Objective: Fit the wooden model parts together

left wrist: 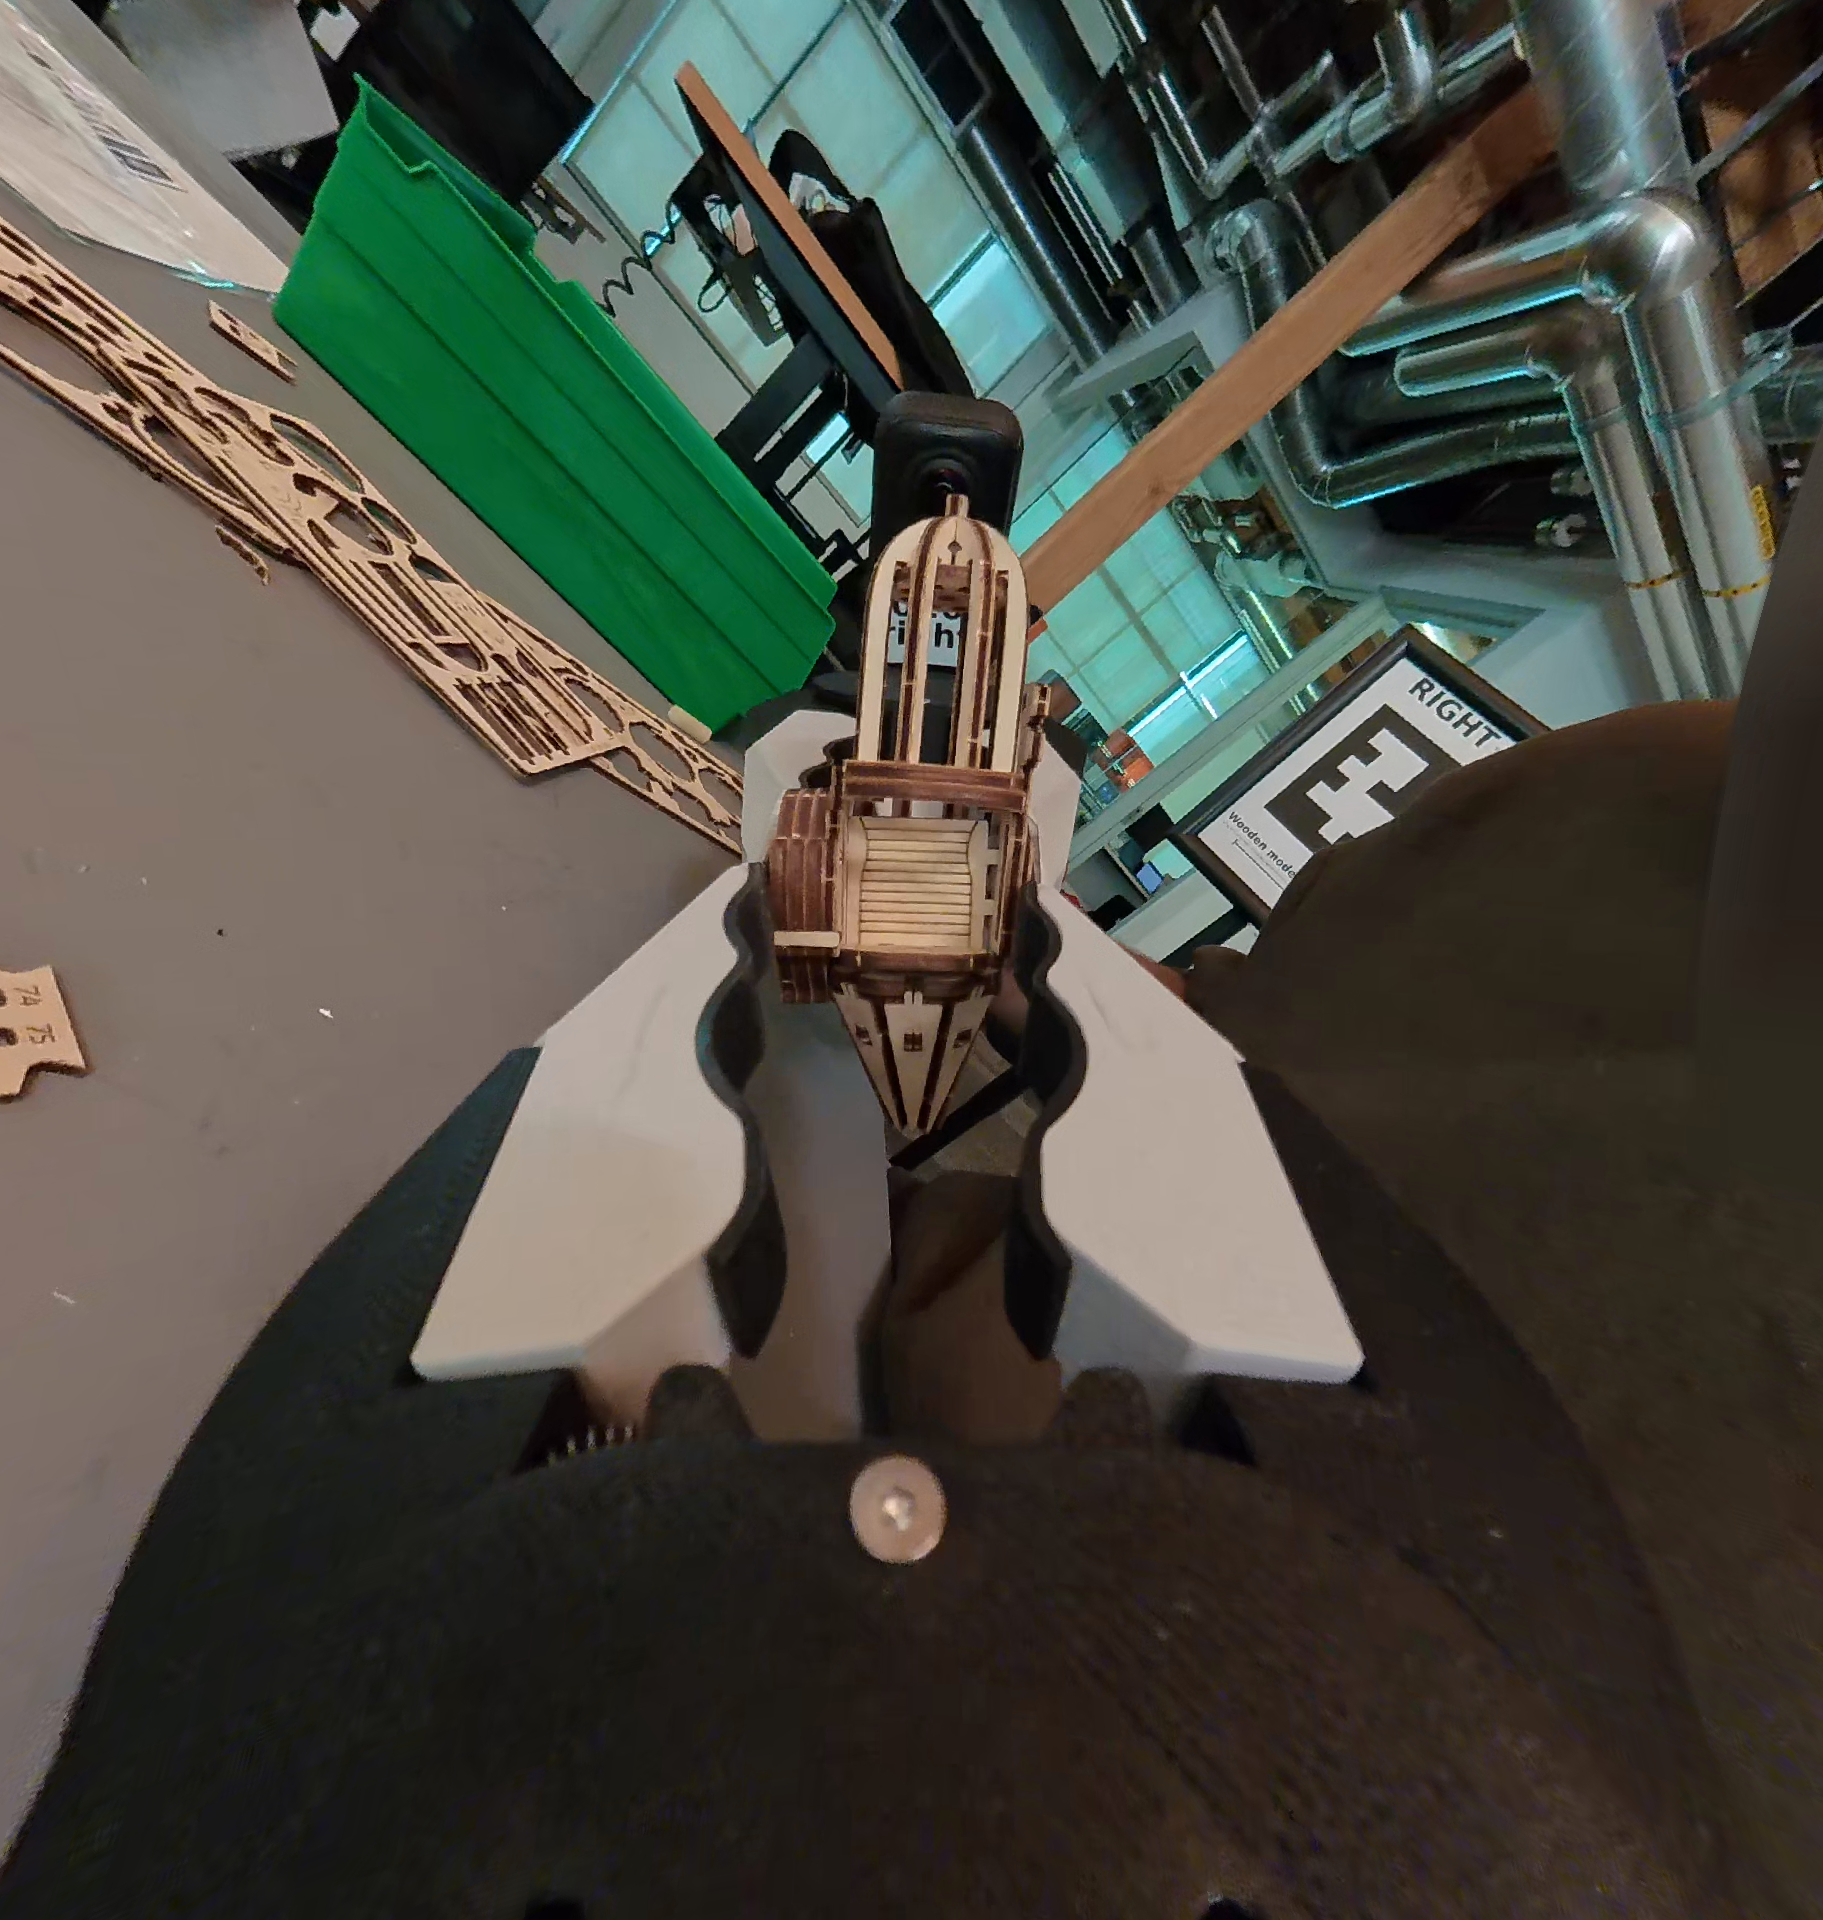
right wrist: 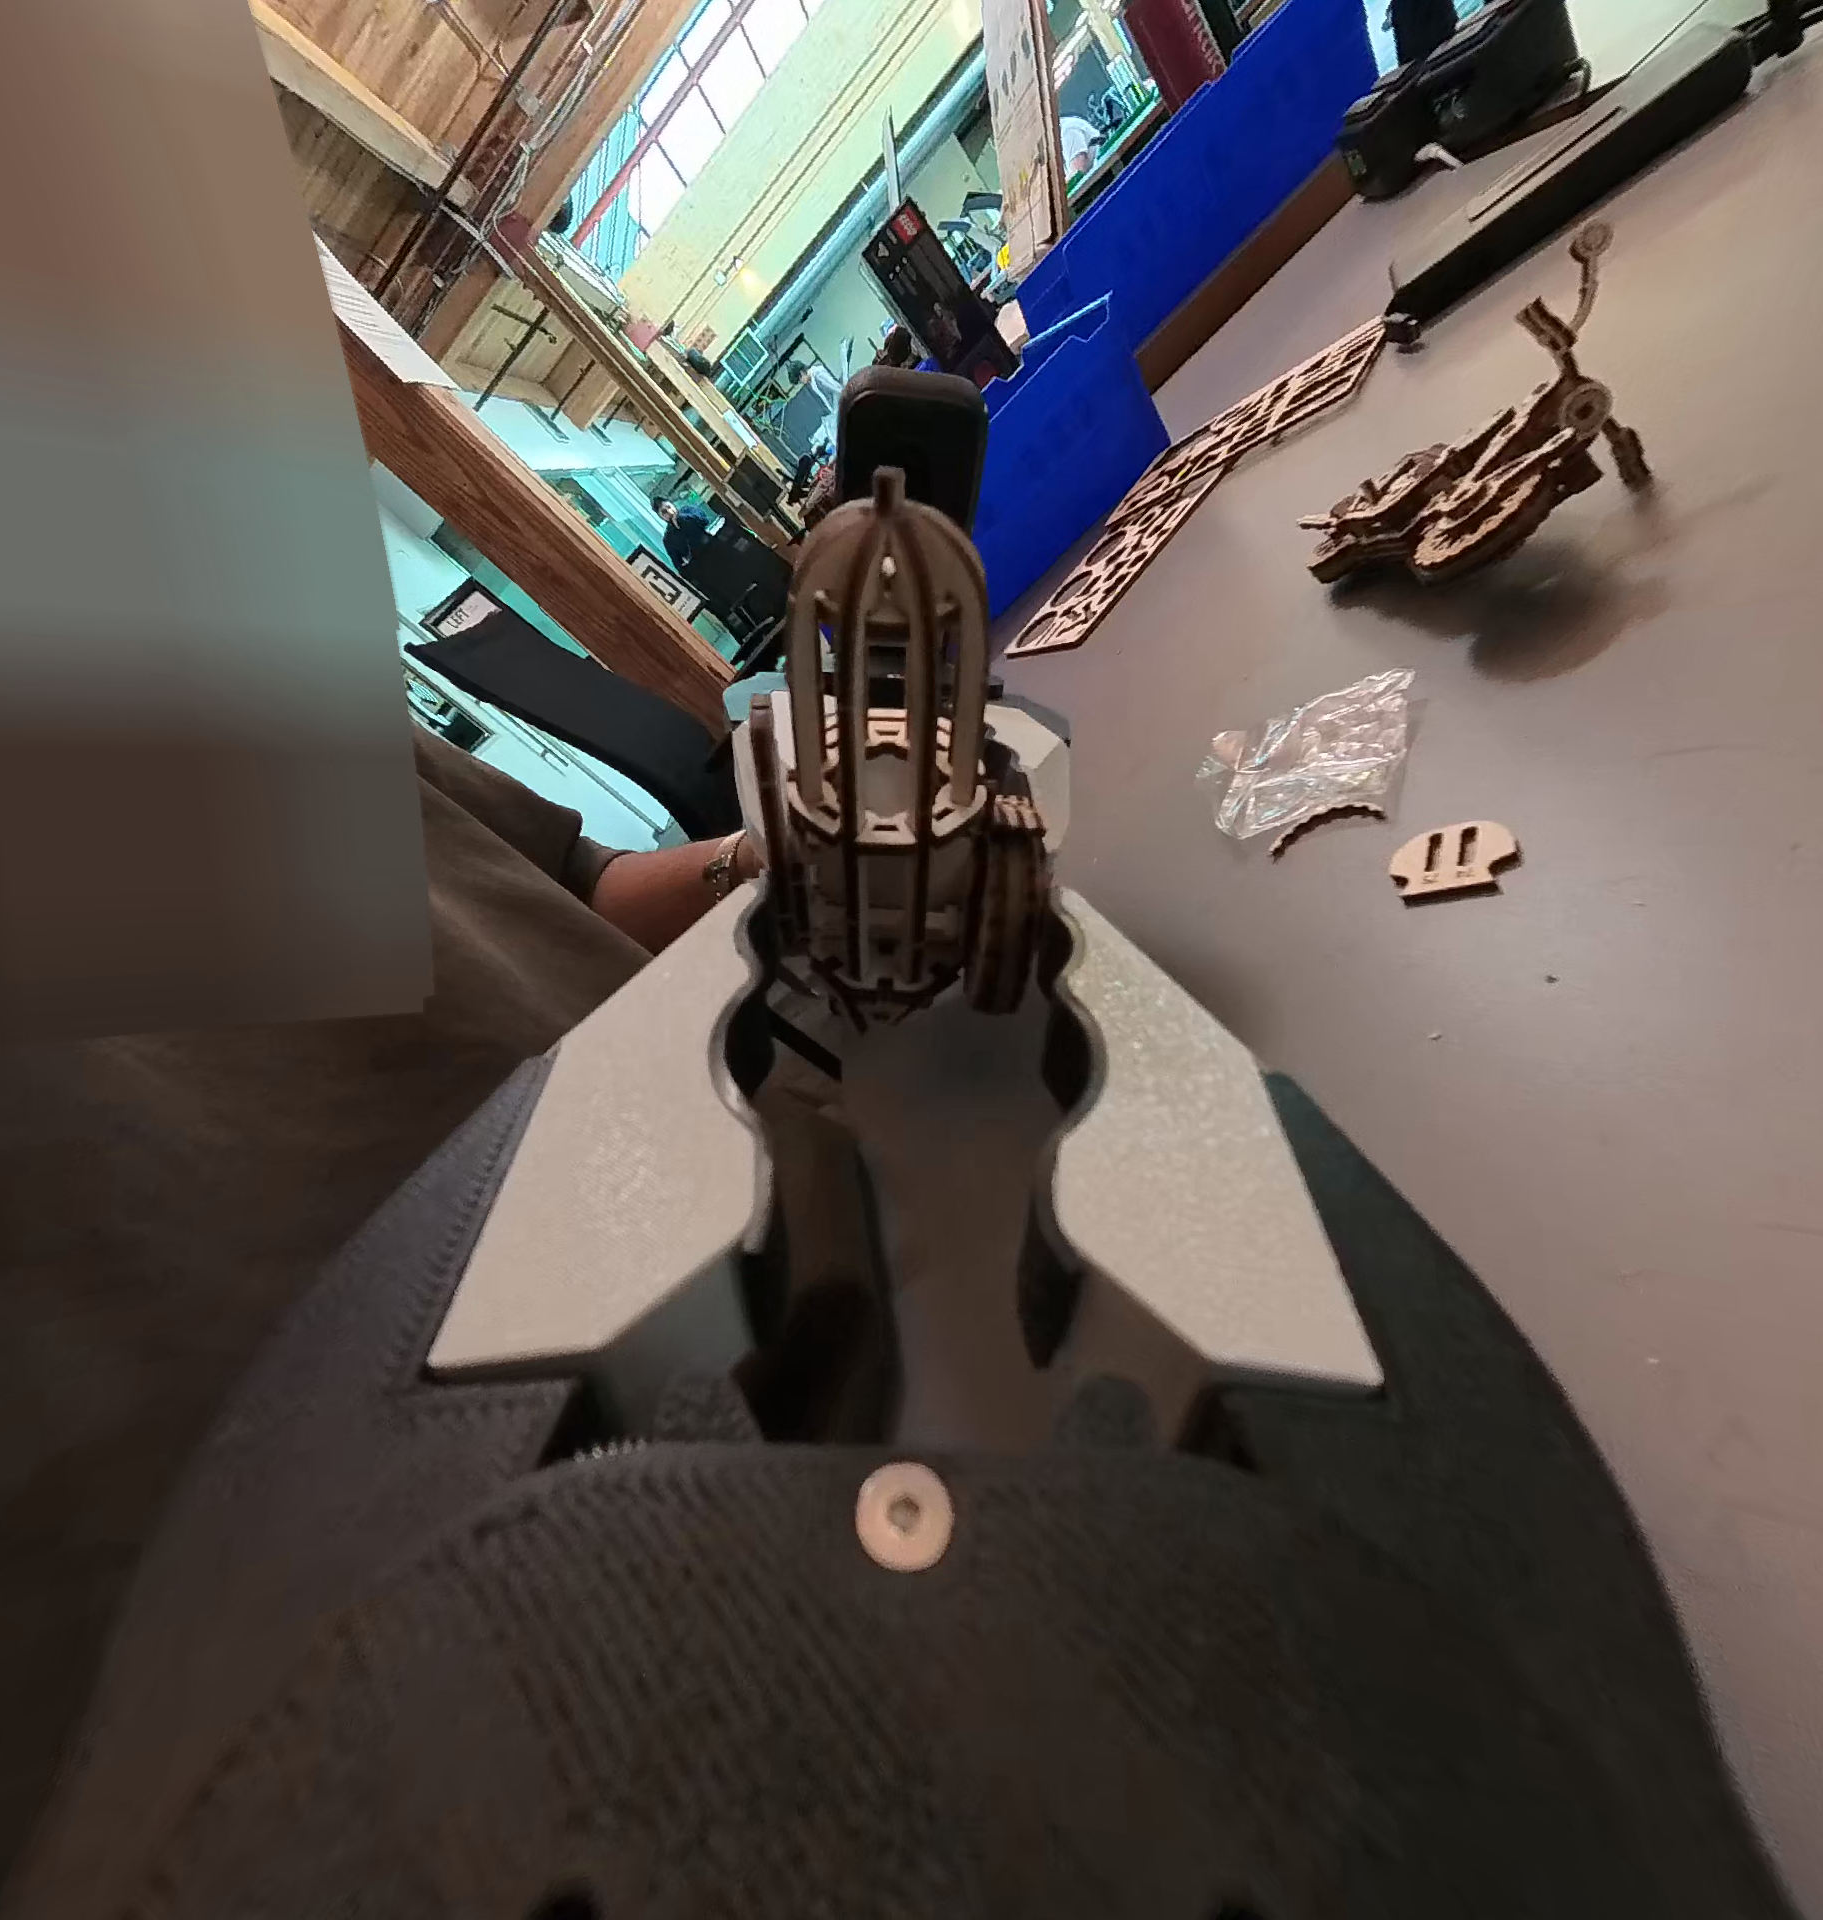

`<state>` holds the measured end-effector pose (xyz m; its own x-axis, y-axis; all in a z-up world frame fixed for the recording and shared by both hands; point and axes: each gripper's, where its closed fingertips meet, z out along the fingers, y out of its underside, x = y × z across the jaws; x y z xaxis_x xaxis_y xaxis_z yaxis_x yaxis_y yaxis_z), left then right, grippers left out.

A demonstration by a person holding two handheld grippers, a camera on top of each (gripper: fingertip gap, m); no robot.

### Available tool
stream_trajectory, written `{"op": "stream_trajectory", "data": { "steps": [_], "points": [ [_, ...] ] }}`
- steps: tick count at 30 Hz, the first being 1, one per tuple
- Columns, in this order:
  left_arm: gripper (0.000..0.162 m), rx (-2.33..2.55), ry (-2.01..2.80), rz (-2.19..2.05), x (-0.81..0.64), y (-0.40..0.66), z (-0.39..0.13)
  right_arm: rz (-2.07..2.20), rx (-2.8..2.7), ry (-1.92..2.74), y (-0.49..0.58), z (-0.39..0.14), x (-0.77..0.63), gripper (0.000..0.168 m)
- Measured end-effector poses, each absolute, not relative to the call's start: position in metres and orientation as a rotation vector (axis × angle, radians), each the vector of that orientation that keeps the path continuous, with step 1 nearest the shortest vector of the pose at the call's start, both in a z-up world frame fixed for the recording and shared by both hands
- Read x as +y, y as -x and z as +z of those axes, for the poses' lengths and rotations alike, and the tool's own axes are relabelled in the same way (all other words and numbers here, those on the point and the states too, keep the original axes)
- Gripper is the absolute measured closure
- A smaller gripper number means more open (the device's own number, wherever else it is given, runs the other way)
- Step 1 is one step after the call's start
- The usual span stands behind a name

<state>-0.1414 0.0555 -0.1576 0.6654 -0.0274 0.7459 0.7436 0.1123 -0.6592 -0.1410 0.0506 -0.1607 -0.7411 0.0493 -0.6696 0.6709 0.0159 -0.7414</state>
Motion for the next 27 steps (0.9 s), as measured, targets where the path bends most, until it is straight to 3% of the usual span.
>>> {"op": "stream_trajectory", "data": {
  "steps": [8, 27],
  "points": [
    [0.116, -0.688, 1.349, -0.651, 0.0555, 0.1437, -0.1599, -1.757, 1.778, -0.769, 0.1426, -0.1600, 0.0502, 0.111],
    [0.114, -0.708, 1.319, -0.681, 0.0586, 0.1418, -0.1609, -1.728, 1.785, -0.788, 0.1432, -0.1640, 0.0506, 0.119]
  ]
}}
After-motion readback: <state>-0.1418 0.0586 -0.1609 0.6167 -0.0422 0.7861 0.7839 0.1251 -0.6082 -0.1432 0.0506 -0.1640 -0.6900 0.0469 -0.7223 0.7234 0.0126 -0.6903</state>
